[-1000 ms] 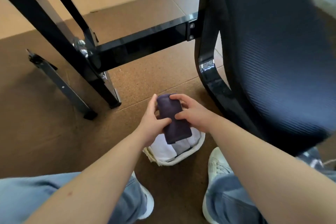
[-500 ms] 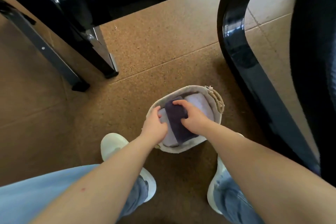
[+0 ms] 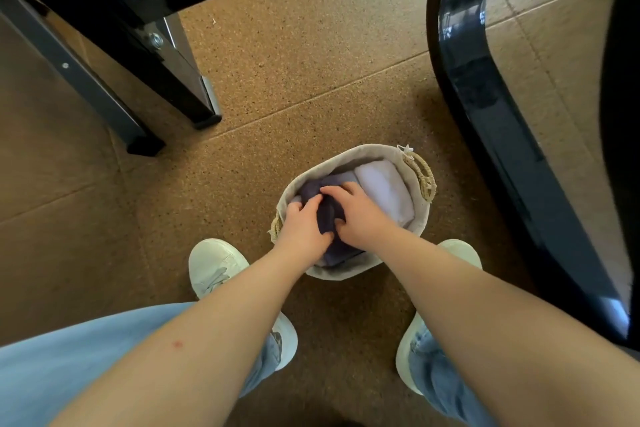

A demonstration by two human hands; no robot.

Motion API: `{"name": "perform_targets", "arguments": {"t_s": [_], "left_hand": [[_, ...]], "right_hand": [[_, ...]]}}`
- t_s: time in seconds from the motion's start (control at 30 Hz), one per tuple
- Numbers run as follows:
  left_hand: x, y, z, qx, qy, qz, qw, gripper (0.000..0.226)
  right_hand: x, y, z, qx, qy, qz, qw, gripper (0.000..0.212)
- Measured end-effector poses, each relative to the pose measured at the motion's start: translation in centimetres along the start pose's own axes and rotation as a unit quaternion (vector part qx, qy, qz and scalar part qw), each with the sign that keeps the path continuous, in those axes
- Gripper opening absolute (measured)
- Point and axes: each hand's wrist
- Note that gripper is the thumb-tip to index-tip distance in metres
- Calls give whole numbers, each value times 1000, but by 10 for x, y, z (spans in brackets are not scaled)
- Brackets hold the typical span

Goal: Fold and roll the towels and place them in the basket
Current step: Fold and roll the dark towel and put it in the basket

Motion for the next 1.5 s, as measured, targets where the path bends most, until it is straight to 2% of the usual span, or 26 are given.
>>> {"name": "perform_targets", "arguments": {"t_s": [0.13, 0.2, 0.33, 0.43, 0.5, 0.63, 0.73, 0.93, 1.5], "left_hand": [[-2, -3, -6, -53, 13, 19, 998, 94], [-4, -6, -7, -84, 13, 25, 996, 94], [-6, -13, -7, -134, 8, 22, 991, 97], [-8, -19, -7, -140, 3, 11, 990, 97], [-9, -19, -8, -133, 2, 6, 991, 95], [-4, -13, -8, -102, -5, 5, 995, 93], [10, -4, -9, -85, -39, -13, 996, 90], [40, 26, -17, -83, -98, -87, 988, 86], [157, 114, -110, -94, -235, -204, 946, 79]], "right_hand": [[10, 9, -13, 188, 61, 82, 977, 93], [9, 14, -17, 235, 68, 104, 964, 104], [10, 10, -17, 292, 59, 90, 950, 115], [15, -1, -16, 317, 41, 57, 946, 114], [17, -3, -15, 317, 37, 47, 947, 112], [16, 8, -9, 291, 36, 86, 952, 114], [20, 26, -4, 270, 31, 103, 957, 107], [52, 66, 10, 253, 31, 8, 967, 83], [164, 200, 106, 199, 48, -152, 967, 82]]}}
Point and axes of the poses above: each hand's wrist, its own x-axis away from the middle knuckle, its own y-axis out of the back of the hand, z = x × y, and after that the axes turned 10 degrees about -z, right-handed
